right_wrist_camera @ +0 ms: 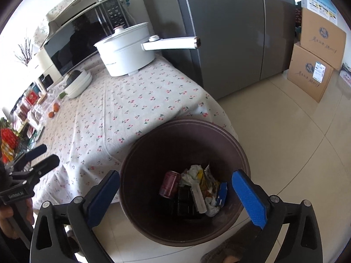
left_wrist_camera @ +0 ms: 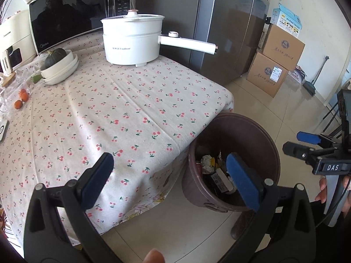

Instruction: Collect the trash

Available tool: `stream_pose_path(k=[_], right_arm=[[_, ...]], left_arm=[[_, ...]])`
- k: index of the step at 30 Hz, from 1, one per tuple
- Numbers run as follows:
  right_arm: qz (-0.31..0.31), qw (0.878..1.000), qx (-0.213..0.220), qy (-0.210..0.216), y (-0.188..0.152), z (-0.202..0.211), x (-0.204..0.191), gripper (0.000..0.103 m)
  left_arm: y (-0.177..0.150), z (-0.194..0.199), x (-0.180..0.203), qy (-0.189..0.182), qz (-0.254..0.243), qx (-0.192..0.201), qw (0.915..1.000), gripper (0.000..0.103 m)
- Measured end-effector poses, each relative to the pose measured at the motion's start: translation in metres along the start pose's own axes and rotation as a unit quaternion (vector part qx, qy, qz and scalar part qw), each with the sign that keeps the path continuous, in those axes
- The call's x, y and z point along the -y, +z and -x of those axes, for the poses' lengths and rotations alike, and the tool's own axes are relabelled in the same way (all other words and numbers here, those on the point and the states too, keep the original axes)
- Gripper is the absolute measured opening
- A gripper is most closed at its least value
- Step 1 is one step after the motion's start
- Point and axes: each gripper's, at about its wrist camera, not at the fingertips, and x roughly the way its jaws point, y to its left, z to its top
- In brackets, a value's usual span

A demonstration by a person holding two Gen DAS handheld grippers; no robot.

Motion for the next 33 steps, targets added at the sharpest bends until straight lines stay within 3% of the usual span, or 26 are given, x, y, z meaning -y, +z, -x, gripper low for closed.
stream_pose_path(k=[5, 12, 20, 25, 33], right_arm=[[0.021, 0.999, -0.024, 0.017, -0.012, 0.005, -0.030, 0.103], [0.042, 0.999, 0.019, -0.014, -0.028, 0.029, -0.061, 0.103], [0.061, 0.994, 0.073, -0.053, -0.051, 0.062, -0.082, 0.103], [0.072, 0.990, 0.105, -0.066, -0.055, 0.069, -0.094, 0.103], [0.097, 0.986, 0.103, -0.090, -0.063, 0.055, -0.104, 0.103]], left_arm=[[-0.009, 0.025, -0.007, 0.018, 0.017, 0.006, 0.9997, 0.102], [-0.037, 0.047, -0.022, 0.075, 0.052, -0.007, 0.9958, 0.102], [-0.066, 0.079, -0.039, 0.123, 0.097, 0.017, 0.9874, 0.102], [-0.083, 0.090, -0.047, 0.163, 0.127, 0.055, 0.9768, 0.102], [-0.085, 0.087, -0.032, 0.153, 0.095, 0.054, 0.9822, 0.102]])
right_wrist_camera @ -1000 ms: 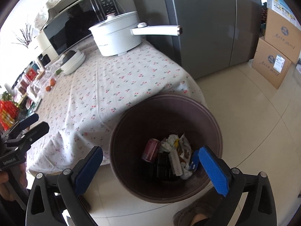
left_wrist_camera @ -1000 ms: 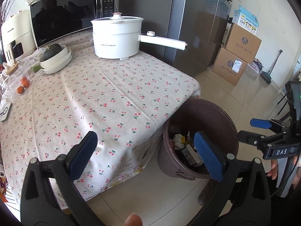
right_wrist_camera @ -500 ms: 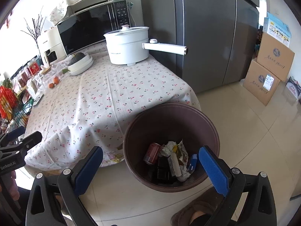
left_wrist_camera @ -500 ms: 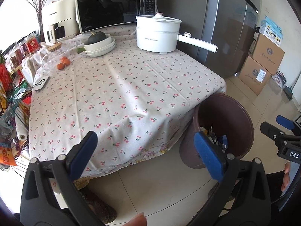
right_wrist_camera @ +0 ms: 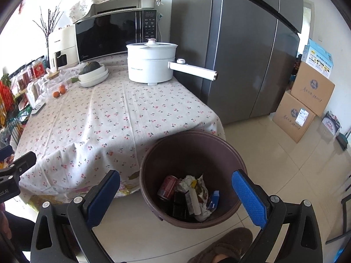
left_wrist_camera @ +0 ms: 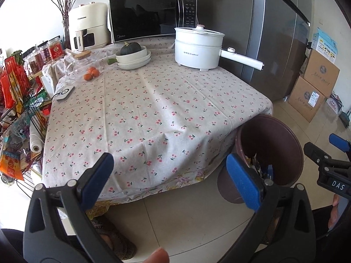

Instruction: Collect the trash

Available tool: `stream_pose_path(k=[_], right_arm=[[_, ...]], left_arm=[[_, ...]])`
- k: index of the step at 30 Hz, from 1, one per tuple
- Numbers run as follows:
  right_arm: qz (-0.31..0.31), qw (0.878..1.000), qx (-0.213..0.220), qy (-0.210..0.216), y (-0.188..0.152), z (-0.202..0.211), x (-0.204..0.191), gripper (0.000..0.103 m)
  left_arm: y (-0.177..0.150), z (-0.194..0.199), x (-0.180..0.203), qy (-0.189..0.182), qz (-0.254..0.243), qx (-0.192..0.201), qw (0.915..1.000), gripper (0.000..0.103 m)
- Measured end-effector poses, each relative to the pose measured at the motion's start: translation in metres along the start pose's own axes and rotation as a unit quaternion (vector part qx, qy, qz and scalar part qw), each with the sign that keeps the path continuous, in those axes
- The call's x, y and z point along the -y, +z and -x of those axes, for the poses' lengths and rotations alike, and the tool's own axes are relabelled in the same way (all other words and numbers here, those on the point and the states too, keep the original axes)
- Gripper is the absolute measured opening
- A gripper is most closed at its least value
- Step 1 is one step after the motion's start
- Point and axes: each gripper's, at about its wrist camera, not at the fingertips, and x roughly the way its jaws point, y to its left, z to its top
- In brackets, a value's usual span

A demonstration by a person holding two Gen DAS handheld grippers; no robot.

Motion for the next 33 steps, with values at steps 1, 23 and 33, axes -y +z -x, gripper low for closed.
stream_pose_path(k=[1, 23, 33], right_arm=[[-0.002, 1.000, -0.001, 0.000, -0.0005, -0.0005, 0.0009, 0.103], [0.000, 1.000, 0.017, -0.009, -0.0004, 0.0027, 0.0025, 0.103], [0.000, 1.000, 0.016, -0.008, -0.0006, 0.0024, 0.0031, 0.103]], left_arm=[[0.0004, 0.0010, 0.0010, -0.001, -0.003, 0.003, 1.0000, 0.102], [0.0007, 0.0041, 0.0045, -0.009, -0.002, 0.011, 0.9999, 0.102], [0.0017, 0.0041, 0.0055, -0.011, -0.004, 0.010, 0.9999, 0.102]])
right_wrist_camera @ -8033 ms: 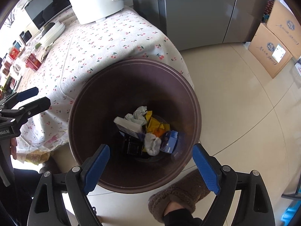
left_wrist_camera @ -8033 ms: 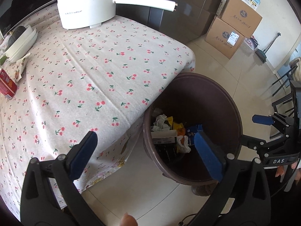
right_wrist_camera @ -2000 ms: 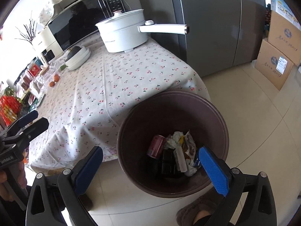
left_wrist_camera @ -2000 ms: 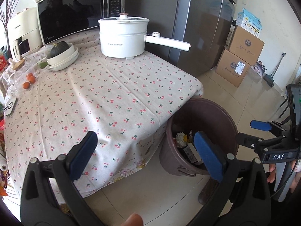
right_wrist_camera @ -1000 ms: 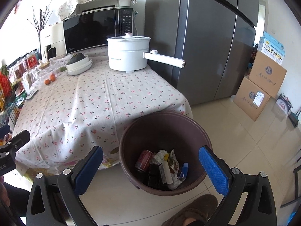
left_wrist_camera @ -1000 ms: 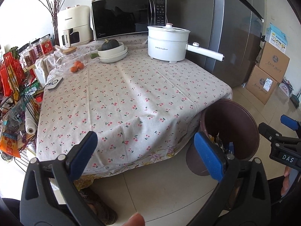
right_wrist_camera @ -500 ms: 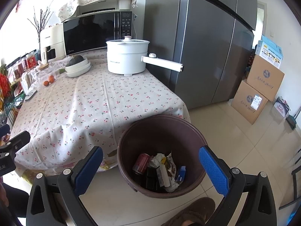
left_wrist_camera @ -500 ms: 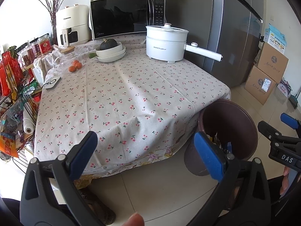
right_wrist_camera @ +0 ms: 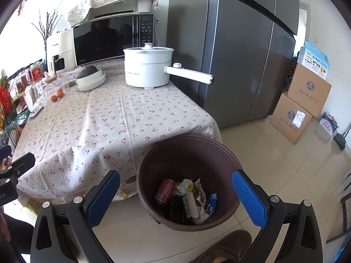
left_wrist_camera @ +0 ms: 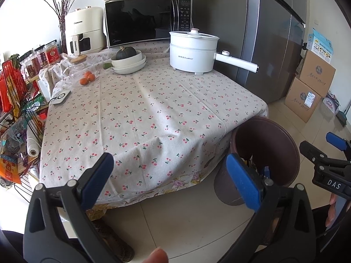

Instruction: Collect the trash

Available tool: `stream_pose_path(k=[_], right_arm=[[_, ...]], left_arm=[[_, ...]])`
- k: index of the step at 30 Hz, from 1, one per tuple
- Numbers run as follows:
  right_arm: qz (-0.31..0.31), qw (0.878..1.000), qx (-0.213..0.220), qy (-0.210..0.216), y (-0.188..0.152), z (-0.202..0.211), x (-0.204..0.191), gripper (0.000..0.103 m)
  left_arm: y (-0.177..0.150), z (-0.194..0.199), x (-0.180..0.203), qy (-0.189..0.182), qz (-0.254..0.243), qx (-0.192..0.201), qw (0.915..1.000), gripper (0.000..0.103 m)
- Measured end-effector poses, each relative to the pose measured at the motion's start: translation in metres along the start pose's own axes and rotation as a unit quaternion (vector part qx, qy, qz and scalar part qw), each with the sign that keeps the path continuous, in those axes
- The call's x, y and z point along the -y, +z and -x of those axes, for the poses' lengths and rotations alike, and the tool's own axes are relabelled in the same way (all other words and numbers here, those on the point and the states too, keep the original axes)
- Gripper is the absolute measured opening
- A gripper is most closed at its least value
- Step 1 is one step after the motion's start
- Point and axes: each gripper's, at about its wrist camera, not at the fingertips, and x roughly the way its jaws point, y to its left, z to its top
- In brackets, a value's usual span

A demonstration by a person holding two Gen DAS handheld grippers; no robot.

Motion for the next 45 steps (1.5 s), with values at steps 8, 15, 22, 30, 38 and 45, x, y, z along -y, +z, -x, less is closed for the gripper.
stream_pose_path(k=[8, 15, 22, 30, 38, 45], right_arm=[[-0.003, 1.000, -0.005, -0.001, -0.001, -0.001, 0.000, 0.103], [-0.003, 1.000, -0.006, -0.002, -0.001, -0.002, 0.000, 0.103], [-0.003, 1.000, -0.006, -0.002, -0.001, -0.002, 0.000, 0.103], [-0.008, 1.000, -0.003, -0.006, -0.005, -0.001, 0.001, 0.103], [-0.010, 1.000, 0.001, -0.007, -0.004, 0.000, 0.001, 0.103], [-0.010, 1.000, 0.001, -0.007, -0.003, 0.000, 0.001, 0.103]], left_arm=[[0.000, 0.000, 0.001, -0.001, 0.000, 0.000, 1.0000, 0.102], [-0.001, 0.001, 0.002, -0.003, 0.000, 0.005, 1.0000, 0.102], [-0.001, 0.003, 0.003, -0.007, -0.002, 0.006, 1.0000, 0.102], [-0.001, 0.004, 0.005, -0.012, -0.001, 0.002, 0.9999, 0.102], [0.000, 0.007, 0.008, -0.012, -0.001, 0.010, 0.9999, 0.102], [-0.001, 0.008, 0.014, -0.006, -0.014, 0.010, 0.9998, 0.102]])
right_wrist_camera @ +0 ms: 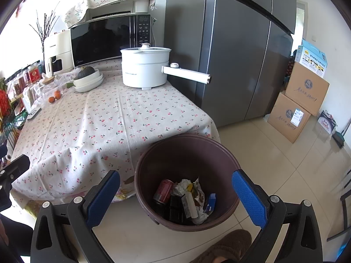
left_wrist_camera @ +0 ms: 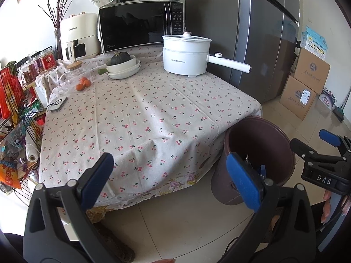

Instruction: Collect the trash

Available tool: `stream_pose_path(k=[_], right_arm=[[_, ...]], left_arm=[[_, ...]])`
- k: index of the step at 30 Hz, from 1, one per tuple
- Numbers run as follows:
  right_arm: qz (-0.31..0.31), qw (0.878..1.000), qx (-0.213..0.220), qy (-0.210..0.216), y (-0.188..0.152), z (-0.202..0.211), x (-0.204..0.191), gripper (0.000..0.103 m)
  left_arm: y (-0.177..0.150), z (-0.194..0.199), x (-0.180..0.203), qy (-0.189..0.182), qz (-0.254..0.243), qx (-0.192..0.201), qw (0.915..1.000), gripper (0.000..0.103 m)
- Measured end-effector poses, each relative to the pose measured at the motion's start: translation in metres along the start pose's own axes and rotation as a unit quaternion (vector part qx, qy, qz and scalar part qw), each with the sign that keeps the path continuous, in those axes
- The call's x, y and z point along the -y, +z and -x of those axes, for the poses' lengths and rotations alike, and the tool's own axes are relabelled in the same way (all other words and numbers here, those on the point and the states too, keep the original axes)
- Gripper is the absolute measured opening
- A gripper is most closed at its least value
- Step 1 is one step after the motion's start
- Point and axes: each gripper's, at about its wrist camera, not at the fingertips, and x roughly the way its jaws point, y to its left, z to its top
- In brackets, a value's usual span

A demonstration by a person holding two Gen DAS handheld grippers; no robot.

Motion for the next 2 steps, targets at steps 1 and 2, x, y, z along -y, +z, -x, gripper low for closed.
stream_pose_path(k=[1, 2], right_arm=[[0.000, 1.000, 0.000, 0.000, 0.0000, 0.0002, 0.0002, 0.103], [-0.001, 1.000, 0.001, 0.000, 0.0002, 0.0004, 0.0002, 0.103]], left_arm=[[0.0002, 0.0002, 0.0007, 0.000, -0.001, 0.000, 1.0000, 0.102], [0.0011, 0.0003, 0.0007, -0.002, -0.001, 0.000, 1.0000, 0.102]])
